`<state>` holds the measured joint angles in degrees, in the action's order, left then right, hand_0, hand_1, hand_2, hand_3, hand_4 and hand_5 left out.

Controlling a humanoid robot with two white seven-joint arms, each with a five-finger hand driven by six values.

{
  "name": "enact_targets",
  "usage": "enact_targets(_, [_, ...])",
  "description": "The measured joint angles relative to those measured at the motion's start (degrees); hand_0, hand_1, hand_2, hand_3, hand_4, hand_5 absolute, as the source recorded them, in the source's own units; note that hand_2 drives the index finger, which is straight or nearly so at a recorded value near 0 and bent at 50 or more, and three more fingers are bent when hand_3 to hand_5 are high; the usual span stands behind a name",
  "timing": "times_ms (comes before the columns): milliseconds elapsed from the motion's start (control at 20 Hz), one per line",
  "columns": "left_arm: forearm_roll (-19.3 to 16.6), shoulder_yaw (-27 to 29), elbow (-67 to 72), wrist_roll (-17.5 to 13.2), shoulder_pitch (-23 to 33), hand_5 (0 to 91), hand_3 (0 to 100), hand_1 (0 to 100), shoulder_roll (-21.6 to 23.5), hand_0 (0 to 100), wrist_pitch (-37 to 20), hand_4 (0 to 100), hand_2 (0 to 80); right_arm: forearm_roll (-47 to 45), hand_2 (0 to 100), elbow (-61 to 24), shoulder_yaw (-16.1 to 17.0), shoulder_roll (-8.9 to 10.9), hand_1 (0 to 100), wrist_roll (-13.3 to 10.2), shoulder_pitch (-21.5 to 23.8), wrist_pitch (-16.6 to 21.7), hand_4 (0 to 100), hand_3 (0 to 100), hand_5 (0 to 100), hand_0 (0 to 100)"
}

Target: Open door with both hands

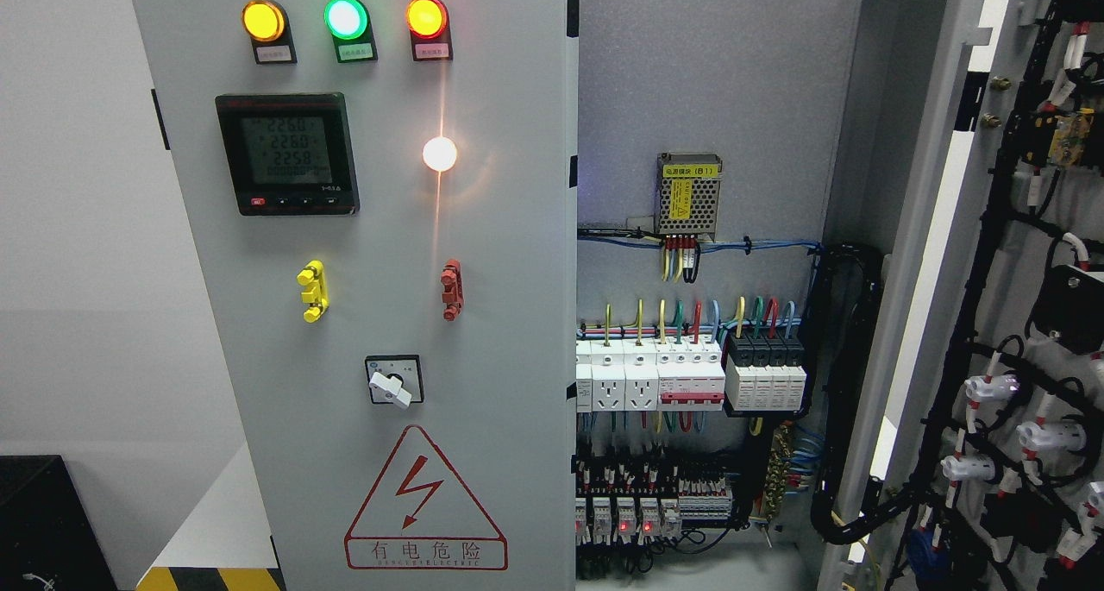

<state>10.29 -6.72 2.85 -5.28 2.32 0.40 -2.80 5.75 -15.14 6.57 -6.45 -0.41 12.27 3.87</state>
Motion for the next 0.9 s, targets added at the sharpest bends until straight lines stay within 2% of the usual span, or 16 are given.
enact_targets(301, [0.24, 0.33, 0.1, 0.41, -1.09, 0.0, 0, 0, -0.17, 0, -0.16, 0, 0.0, -0.03, 0, -16.78, -0.4, 0.27, 0, 0.0, 6.61, 0.16, 0, 0, 0, 19])
enact_targets(601, [0.3, 0.53, 0.08, 0.04, -1.89, 0.0, 0, 0, -0.26, 0, -0.35, 0, 0.0, -0.05, 0, -34.02, -1.74, 0.42, 0, 0.01, 10.69, 0.52, 0, 0, 0, 19])
enact_targets(902, [0.33, 0.66, 0.09, -0.05, -2.17, 0.0, 0, 0, -0.31, 0, -0.04, 0, 0.0, -0.12, 0, -47.11, -3.77, 0.57, 0, 0.01, 12.38, 4.76, 0, 0, 0, 19])
